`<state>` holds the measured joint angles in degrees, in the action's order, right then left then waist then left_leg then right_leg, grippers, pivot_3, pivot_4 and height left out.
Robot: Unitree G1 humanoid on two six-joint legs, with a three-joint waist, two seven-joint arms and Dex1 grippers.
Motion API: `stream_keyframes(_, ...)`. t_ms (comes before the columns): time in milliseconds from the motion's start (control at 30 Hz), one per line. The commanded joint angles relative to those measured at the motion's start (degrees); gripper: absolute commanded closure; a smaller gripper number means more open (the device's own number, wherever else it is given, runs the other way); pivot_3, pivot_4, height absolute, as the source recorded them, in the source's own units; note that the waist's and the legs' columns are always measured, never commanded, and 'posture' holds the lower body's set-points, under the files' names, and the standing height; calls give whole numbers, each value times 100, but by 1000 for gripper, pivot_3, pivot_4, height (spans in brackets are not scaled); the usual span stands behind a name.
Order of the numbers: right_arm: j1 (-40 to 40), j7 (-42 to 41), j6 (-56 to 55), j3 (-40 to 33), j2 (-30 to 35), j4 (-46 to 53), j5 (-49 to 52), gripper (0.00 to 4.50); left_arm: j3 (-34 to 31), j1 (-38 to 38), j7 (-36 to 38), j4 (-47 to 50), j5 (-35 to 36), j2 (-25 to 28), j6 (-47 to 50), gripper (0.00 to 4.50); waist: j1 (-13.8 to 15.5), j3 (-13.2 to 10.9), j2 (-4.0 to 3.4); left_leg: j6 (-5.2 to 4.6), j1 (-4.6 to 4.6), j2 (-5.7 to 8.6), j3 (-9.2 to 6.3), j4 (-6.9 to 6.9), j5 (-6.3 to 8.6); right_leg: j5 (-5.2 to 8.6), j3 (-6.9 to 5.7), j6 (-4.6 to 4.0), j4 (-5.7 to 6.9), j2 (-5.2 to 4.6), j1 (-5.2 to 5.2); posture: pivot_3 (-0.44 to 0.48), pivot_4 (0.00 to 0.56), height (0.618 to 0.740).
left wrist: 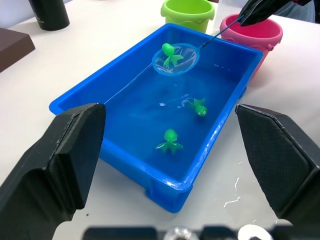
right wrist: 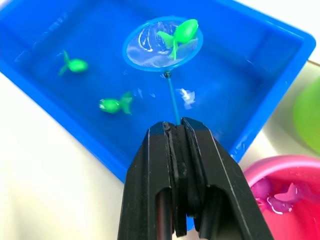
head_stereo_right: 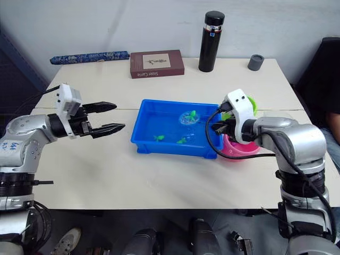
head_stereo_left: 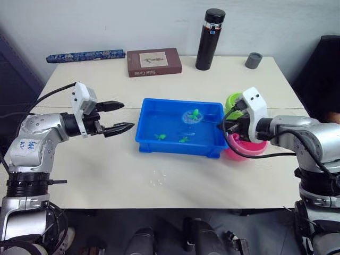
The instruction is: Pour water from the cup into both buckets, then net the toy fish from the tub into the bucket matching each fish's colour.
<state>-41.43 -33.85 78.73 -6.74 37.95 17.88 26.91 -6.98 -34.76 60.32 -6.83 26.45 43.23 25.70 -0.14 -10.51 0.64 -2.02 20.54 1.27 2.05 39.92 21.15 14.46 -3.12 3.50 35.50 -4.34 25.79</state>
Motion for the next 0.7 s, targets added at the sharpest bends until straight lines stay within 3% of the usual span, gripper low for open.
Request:
stream_keyframes(33, -84, 8, -83, -540, 215, 120, 145, 4500, -1, -241, 132, -107, -51, 22, -180, 33, 9, 0, 0, 0, 0, 0, -1, 0, 0, 0, -1, 0, 0, 0, -1, 0, 150, 740)
stream_keyframes(433, 235, 141, -923, -1279, 1218, -657, -105, 4500, 298, -911, 467, -794, -261, -229, -538, 33, -4, 0, 0, -2, 1, 1, 3, -1, 0, -1, 1, 1, -3, 1, -1, 0, 150, 740)
stream_keyframes(533, 355, 204, -1306, -1084, 1377, -790, -333, 4500, 330, -986, 506, -887, -292, -263, -589, 33, 2, 0, 0, -2, 1, 0, 4, -2, 0, -1, 1, 1, -3, 1, 1, 0, 150, 740)
stream_keyframes(700, 728, 276, -2696, -51, 1799, -832, -1344, 4500, 356, -1056, 571, -992, -329, -290, -645, 33, 2, 0, 0, -2, 1, 1, 5, -1, 0, -1, 1, 1, -4, 1, 0, 0, 150, 740)
